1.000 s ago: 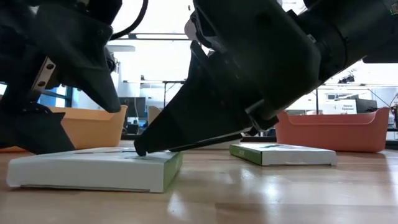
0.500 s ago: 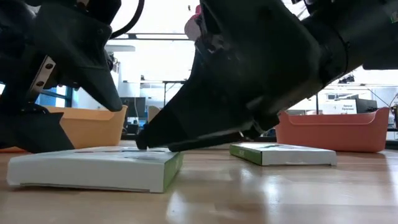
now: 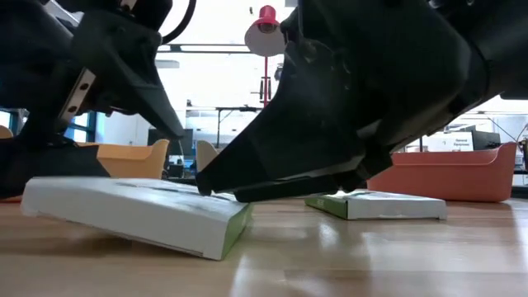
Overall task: Pick and place items into bin
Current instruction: Put the left white card reader box into the yellow bin
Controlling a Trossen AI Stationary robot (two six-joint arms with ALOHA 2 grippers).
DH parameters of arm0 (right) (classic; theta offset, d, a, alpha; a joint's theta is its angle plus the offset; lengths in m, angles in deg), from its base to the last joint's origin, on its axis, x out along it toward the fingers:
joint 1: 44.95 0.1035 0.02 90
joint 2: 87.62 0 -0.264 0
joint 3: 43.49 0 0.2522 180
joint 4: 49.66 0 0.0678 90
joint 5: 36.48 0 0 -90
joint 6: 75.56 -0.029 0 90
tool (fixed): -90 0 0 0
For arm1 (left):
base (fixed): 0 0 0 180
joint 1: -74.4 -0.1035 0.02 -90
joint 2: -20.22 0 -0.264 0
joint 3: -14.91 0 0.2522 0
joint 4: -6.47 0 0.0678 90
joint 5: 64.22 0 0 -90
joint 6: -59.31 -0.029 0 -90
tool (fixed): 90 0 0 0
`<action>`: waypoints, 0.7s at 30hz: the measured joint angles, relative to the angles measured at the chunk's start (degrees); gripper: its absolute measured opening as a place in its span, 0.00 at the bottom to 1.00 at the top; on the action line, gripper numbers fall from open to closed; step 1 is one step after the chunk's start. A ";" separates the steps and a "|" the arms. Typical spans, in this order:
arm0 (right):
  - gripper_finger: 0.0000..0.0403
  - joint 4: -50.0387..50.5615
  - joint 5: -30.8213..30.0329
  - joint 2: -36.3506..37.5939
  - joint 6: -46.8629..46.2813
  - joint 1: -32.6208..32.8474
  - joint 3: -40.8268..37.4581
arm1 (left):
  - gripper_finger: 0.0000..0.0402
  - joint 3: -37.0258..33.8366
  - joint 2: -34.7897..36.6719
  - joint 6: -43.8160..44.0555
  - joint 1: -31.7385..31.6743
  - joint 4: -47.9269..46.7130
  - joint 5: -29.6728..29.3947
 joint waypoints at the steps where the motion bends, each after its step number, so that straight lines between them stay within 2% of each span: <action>1: 0.67 0.00 0.01 0.00 -0.01 -0.01 -0.01 | 0.79 0.03 0.00 0.05 -0.01 -0.01 -0.05; 21: 0.67 -1.19 -1.11 -0.04 0.36 0.06 -0.13 | 0.79 2.69 0.04 -2.06 0.05 -0.59 -1.40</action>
